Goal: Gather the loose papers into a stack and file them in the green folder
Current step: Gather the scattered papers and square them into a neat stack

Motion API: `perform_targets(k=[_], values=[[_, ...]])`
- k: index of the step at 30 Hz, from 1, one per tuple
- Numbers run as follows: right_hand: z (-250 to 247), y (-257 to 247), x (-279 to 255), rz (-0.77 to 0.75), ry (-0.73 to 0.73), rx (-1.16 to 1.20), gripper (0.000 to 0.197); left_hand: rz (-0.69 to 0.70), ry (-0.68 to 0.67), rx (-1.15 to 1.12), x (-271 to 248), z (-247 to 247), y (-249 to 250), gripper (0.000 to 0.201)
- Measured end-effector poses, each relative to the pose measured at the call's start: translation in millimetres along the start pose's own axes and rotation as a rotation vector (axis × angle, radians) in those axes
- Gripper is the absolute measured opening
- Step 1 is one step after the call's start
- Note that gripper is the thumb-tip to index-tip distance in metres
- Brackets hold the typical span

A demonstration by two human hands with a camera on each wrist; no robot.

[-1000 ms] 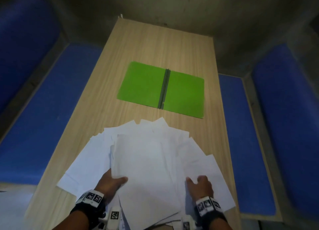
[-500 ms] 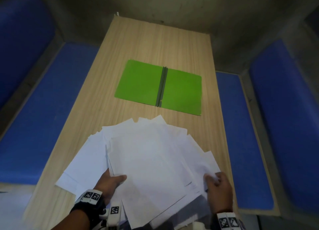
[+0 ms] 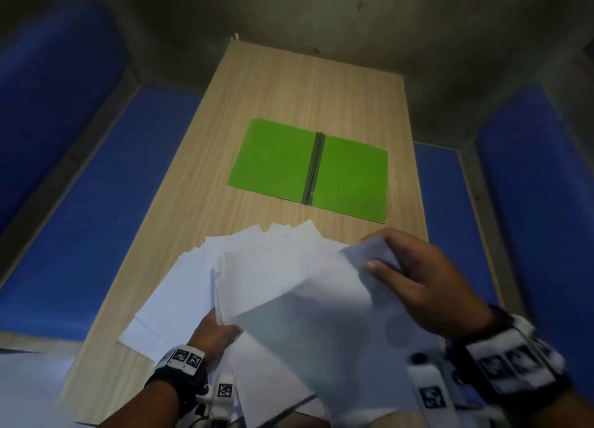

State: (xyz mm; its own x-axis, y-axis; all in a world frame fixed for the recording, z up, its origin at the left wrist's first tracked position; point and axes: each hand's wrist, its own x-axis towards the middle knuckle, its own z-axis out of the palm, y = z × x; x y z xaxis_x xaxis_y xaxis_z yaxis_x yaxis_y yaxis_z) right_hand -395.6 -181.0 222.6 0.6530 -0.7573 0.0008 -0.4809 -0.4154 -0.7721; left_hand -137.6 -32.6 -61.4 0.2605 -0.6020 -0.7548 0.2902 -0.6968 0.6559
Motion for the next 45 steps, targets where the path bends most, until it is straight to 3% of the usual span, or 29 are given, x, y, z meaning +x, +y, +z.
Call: perform_targets(k=[2,4,6,8,11,14,15,17,19,20,23,26,33,36,40,43,45], values=[[24.2,19.6,24.0,-0.003,0.042,-0.041,0.011,0.019,0.004,-0.045,-5.3,-0.2,6.3,0.042],[55.7,51.1,45.7,0.064,0.046,-0.077,0.014,0.013,0.023,0.028,-1.7,-3.3,6.3,0.057],[93.1,90.6,61.9,0.224,0.013,-0.097,0.008,-0.02,0.046,0.018,2.8,-9.9,0.8,0.064],[129.2,123.8,68.9,0.408,-0.004,-0.078,0.028,-0.04,0.034,-0.056,3.5,-11.9,-3.0,0.06],[165.9,146.2,66.7,0.628,0.014,0.028,0.042,-0.176,0.019,-0.168,7.3,-14.2,-9.4,0.089],[181.2,161.6,56.1,0.733,0.096,0.141,0.046,-0.262,0.069,-0.268,18.1,-21.6,-18.6,0.105],[180.4,168.7,51.6,0.777,0.145,0.157,0.049,-0.268,0.049,-0.255,8.6,-18.9,-8.1,0.103],[171.5,180.7,38.7,0.884,0.221,0.117,0.061,-0.243,-0.026,-0.268,-2.1,-15.5,-0.1,0.078],[164.4,196.2,19.9,0.97,0.161,0.014,0.073,-0.173,-0.063,-0.274,-5.4,-12.2,1.0,0.058],[163.1,200.5,10.8,0.989,0.078,-0.038,0.077,-0.133,-0.085,-0.233,-5.4,-10.9,0.0,0.062],[168.3,204.3,-8.2,0.972,-0.08,-0.03,0.072,-0.038,-0.114,-0.153,1.7,-7.1,-8.5,0.073],[178.3,199.8,-13.4,0.932,-0.08,0.025,0.057,-0.024,-0.087,-0.135,6.3,3.0,-11.2,0.06],[196.8,194.5,-9.3,0.923,-0.064,0.049,0.047,0.082,0.006,0.083,4.7,16.6,-3.3,0.045],[176.1,184.2,-8.5,0.866,-0.003,0.221,0.042,0.199,-0.019,0.146,-10.4,13.9,27.2,0.043],[134.5,163.5,-9.7,0.661,0.078,0.633,0.084,0.394,-0.133,0.177,-45.8,2.4,91.3,0.039],[103.6,138.9,-4.2,0.534,0.128,0.602,0.08,0.497,-0.232,0.204,-68.8,-3.4,128.9,0.031],[86.6,120.3,-0.5,0.454,0.147,0.485,0.065,0.555,-0.216,0.216,-72.9,-1.8,141.1,0.024]])
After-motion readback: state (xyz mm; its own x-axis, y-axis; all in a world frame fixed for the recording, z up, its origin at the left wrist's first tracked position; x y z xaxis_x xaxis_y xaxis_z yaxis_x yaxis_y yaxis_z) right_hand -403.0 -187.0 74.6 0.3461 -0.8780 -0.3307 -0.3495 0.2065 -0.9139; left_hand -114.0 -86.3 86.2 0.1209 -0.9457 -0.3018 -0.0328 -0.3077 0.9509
